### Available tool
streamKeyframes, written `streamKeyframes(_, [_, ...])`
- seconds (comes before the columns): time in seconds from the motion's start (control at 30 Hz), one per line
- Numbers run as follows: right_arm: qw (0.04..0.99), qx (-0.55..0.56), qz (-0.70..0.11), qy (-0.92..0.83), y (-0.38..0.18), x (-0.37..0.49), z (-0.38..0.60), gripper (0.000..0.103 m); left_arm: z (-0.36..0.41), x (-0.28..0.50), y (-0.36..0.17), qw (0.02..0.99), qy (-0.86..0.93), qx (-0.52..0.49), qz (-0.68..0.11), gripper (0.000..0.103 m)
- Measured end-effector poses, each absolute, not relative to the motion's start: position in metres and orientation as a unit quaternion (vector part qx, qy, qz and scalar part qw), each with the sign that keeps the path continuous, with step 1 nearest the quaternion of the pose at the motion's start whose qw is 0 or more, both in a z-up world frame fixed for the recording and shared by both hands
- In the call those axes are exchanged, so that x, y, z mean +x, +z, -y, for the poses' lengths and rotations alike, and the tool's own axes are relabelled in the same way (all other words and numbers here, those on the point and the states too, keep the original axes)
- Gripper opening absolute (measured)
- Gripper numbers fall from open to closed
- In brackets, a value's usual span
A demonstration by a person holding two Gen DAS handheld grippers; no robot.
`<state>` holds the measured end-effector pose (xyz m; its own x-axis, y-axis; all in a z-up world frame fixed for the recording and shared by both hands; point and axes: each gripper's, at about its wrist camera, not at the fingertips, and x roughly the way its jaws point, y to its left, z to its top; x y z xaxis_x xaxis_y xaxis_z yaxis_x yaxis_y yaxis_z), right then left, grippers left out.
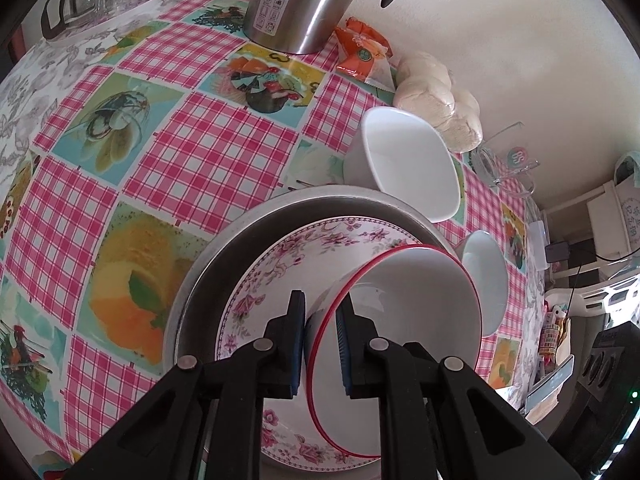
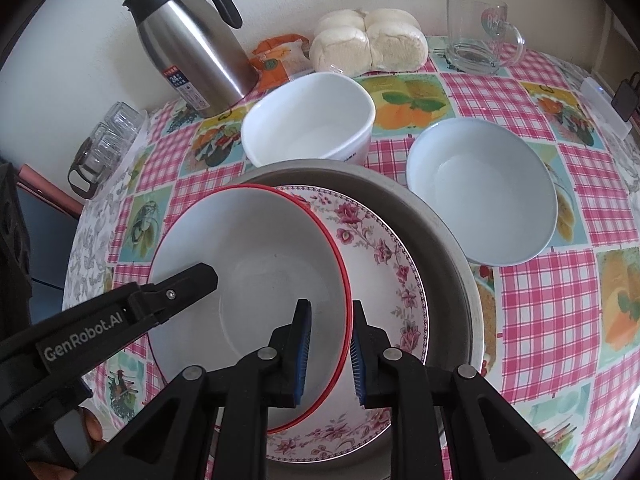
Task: Organize plates and bowls
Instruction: 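Lower the red-rimmed bowl onto the plate and open the right tool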
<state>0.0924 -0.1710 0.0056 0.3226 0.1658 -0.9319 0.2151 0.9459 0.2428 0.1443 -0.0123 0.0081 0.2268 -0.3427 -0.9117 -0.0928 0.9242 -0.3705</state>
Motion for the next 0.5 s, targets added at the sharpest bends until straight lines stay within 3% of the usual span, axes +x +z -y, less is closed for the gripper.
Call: streamKeyframes(0.5, [0.794, 0.17, -0.583, -0.017, 0.0022, 0.0942, 0.1725, 0.021, 0.0126, 0.1474, 0.0072, 0.764, -0.084, -0.174, -0.615, 0.014])
